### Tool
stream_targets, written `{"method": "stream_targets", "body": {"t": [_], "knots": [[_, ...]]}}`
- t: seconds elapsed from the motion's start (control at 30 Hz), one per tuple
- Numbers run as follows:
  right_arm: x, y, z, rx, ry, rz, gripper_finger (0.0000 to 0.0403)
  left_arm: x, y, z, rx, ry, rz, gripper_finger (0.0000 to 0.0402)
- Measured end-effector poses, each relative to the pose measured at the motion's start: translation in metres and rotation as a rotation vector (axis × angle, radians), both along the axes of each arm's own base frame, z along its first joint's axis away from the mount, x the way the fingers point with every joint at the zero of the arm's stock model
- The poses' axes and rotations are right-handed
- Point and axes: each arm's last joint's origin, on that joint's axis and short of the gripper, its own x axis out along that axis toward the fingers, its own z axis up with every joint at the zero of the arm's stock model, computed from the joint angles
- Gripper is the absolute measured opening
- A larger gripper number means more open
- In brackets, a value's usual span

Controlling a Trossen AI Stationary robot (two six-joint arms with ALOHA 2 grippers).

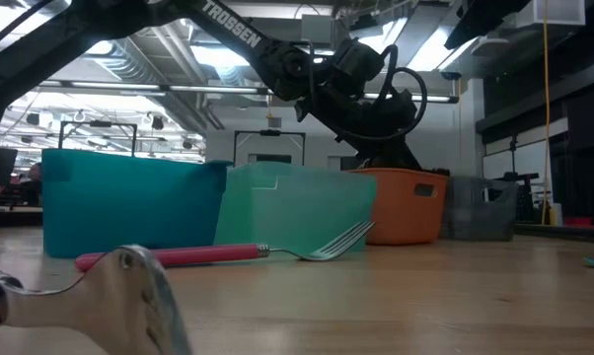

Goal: Sort silverware by color (type)
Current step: Put the orange fork into the black bin, then put the blue fork into the blue bin

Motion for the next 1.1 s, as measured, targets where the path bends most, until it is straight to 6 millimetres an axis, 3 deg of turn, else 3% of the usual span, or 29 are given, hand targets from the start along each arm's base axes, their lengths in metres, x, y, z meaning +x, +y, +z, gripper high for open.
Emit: {"method": "stream_targets", "body": {"t": [0.8,1.1], "knots": [[-0.001,0.0,-0.001,-0.001,0.01,0.0,0.0081,0.003,-0.005,0.003,0.007,-0.039,-0.008,0.0085],[-0.001,0.0,-0.001,-0.001,0.014,0.0,0.0081,0.001,-0.011,0.024,-0.064,-0.094,0.02,0.0085]]}}
